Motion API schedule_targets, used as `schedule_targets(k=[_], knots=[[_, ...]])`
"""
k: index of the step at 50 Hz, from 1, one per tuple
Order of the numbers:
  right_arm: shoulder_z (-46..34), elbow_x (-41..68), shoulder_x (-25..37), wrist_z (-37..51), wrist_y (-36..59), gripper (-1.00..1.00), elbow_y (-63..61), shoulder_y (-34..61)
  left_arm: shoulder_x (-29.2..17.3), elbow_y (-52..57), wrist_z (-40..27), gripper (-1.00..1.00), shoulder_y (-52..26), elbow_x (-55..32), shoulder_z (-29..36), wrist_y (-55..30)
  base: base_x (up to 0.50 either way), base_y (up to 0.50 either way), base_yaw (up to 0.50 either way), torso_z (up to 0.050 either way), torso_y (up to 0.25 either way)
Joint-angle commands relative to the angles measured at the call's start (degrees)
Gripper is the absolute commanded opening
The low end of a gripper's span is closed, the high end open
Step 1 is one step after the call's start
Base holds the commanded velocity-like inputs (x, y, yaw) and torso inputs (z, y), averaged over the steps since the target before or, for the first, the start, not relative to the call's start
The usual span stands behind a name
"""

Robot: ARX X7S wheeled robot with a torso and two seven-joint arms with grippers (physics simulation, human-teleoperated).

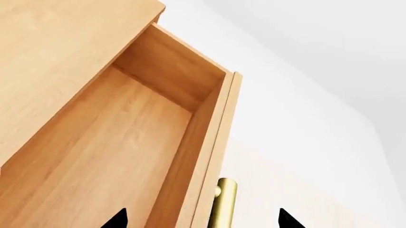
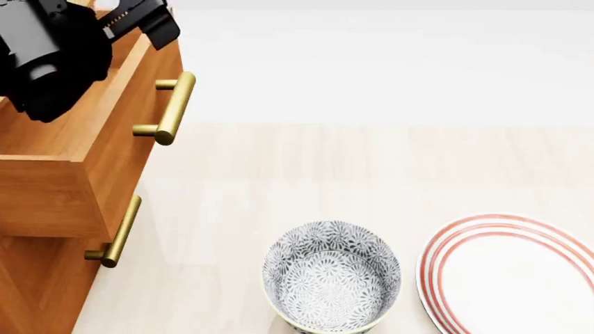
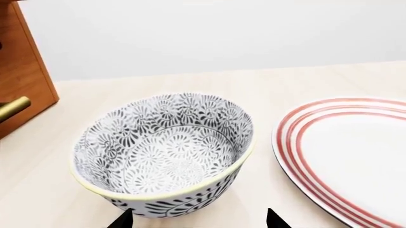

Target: Open the top drawer of the cabinet.

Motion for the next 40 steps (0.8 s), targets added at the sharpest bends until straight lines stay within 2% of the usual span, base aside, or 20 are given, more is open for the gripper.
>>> schedule_targets(k=[1,15,23,34,40], knots=[[0.88,-1.03,-0.87,-1.19,-0.21,1.0,-0.13,-0.13,1.23,-2.71,2.0,1.0,-0.14,-0.52,-2.98,0.06,0.0,0.0,0.0,0.0,0.0],[0.58,-1.03,-0.94,-1.48,-0.62,1.0,0.58,0.01,1.56,-2.87,1.79,1.0,0.28,1.32,-9.04,-2.28,0.0,0.0,0.0,0.0,0.0],[0.45,-1.0,-0.87,-1.47,-0.67,1.0,0.53,-0.04,2.17,-2.83,3.91,1.0,0.01,3.77,-11.27,-3.99,0.0,0.0,0.0,0.0,0.0],[0.27,-0.92,-0.6,-1.4,-0.62,1.0,0.14,-0.16,2.84,-2.71,6.26,1.0,-0.54,4.9,-12.59,-5.75,0.0,0.0,0.0,0.0,0.0],[0.06,-1.01,-0.44,-1.46,-0.59,1.0,0.0,-0.16,3.28,-2.42,7.37,1.0,-0.47,1.48,-9.9,-6.21,0.0,0.0,0.0,0.0,0.0]])
